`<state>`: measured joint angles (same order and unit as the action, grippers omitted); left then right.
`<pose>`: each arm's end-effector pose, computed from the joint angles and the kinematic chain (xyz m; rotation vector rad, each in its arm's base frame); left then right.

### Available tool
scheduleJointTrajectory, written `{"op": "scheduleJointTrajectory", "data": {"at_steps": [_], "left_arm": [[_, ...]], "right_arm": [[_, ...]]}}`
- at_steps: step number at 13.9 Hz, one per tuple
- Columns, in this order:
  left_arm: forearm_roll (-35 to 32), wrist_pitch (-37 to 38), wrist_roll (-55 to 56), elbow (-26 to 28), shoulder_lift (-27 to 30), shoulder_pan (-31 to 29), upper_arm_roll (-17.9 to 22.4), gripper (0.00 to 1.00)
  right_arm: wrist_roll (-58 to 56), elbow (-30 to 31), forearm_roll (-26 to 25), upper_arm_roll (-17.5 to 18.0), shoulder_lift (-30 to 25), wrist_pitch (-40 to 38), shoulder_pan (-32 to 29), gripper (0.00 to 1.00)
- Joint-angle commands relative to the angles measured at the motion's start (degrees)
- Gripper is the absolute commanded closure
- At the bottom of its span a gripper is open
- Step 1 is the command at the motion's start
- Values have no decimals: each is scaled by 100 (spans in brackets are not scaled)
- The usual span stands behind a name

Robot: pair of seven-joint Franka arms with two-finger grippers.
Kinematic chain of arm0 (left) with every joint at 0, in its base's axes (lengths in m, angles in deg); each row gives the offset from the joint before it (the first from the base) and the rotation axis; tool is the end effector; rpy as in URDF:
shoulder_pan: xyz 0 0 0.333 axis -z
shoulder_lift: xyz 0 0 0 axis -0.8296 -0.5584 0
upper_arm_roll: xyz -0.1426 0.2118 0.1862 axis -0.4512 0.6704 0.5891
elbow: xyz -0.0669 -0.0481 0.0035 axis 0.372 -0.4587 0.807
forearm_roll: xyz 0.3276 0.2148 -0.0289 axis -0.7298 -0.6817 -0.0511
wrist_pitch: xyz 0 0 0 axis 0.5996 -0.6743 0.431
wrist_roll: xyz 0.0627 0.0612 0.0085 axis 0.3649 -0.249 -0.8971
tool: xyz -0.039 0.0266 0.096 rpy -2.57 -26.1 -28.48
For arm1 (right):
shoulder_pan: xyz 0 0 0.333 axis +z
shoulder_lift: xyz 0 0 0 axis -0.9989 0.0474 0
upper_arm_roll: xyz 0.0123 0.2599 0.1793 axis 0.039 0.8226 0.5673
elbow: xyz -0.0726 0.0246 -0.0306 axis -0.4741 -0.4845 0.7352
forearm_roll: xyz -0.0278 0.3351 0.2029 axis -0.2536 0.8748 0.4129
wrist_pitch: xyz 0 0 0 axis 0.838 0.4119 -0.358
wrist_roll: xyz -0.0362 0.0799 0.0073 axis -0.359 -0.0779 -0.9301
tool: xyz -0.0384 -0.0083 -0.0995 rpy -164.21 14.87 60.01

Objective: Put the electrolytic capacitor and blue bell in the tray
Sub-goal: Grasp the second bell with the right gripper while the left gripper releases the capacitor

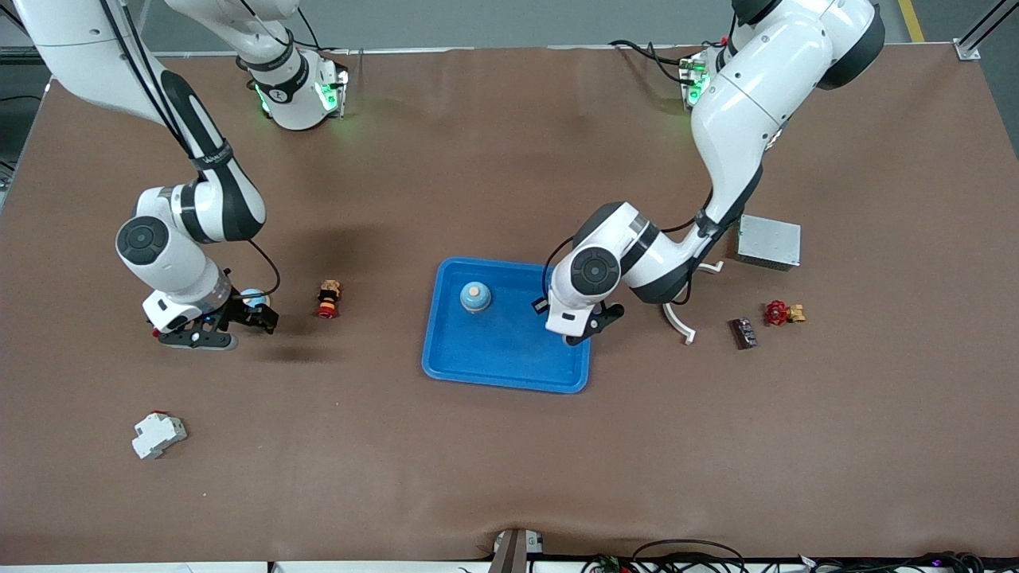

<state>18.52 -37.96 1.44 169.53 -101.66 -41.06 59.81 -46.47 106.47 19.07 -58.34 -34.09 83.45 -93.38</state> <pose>0.5464 -0.4237 0.1884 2.9704 0.8521 -0.3723 0.5668 -0.0062 0.2218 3.0735 -0.0652 0.1529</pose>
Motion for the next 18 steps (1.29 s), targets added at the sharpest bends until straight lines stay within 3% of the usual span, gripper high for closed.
{"op": "scheduleJointTrajectory", "data": {"at_steps": [1,3,4,8,11,16,17,18], "left_arm": [[-144,-107,168,104,100,55,73,82],[-144,-107,159,104,100,47,73,33],[-144,-107,151,95,108,47,73,0],[-65,-46,150,51,353,-41,46,0],[-65,401,11,60,784,-102,55,0],[-56,1552,-1744,60,1636,-822,38,0],[-56,1632,-2052,60,1751,-997,20,0],[-47,1668,-2325,69,1830,-1164,11,0]], "right_arm": [[-343,440,-43,136,-263,214,-400,0],[-353,695,-43,136,-254,486,-497,0],[-353,783,-43,136,-254,566,-524,0],[-353,916,-43,136,-254,575,-621,0],[-344,1012,-43,136,-263,575,-621,0],[-344,1074,-34,145,-325,566,-612,0],[-344,1074,-34,145,-325,566,-612,6],[-344,1074,-34,154,-325,566,-603,19]]}}
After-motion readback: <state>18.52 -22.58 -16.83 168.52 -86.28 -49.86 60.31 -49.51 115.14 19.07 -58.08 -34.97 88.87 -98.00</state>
